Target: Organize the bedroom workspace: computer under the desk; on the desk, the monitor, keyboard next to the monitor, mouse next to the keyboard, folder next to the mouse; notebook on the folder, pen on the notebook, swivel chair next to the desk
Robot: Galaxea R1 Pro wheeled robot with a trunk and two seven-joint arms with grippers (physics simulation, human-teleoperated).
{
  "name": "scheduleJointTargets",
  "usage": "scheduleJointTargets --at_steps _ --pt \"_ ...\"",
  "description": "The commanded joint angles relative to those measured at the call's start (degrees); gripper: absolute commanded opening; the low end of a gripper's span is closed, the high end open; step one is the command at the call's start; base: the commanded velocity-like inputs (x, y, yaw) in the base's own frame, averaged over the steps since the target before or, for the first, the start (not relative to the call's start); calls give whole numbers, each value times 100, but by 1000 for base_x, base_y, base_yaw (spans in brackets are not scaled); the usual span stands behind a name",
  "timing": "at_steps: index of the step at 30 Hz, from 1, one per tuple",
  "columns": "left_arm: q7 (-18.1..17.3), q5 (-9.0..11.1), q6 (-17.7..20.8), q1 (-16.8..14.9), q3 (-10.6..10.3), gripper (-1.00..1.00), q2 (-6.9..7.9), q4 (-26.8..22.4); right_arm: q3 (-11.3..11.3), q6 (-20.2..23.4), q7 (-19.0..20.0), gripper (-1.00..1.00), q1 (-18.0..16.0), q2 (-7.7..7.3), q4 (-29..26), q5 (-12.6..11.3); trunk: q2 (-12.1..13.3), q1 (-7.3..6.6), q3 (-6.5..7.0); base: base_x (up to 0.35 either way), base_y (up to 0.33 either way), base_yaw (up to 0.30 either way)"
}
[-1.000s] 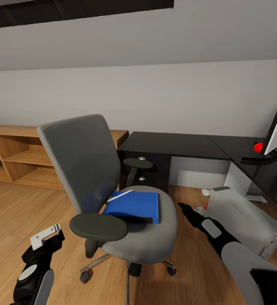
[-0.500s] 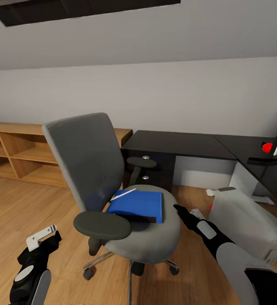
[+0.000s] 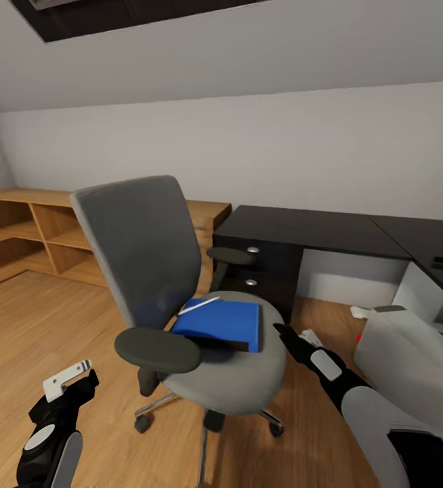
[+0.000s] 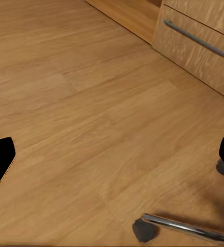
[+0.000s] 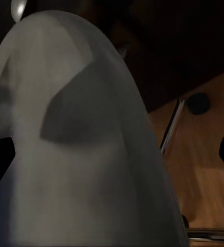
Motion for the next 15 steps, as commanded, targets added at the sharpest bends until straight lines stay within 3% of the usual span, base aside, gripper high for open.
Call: scheduleJointTargets --at_steps 1,15 --pt "25 50 17 -5 1 100 -3 -6 50 29 11 100 3 5 192 -16 -2 0 -13 0 0 210" --pt "18 50 17 -5 -22 100 -12 -6 50 30 47 100 3 -3 178 -16 -2 0 -97 0 0 208"
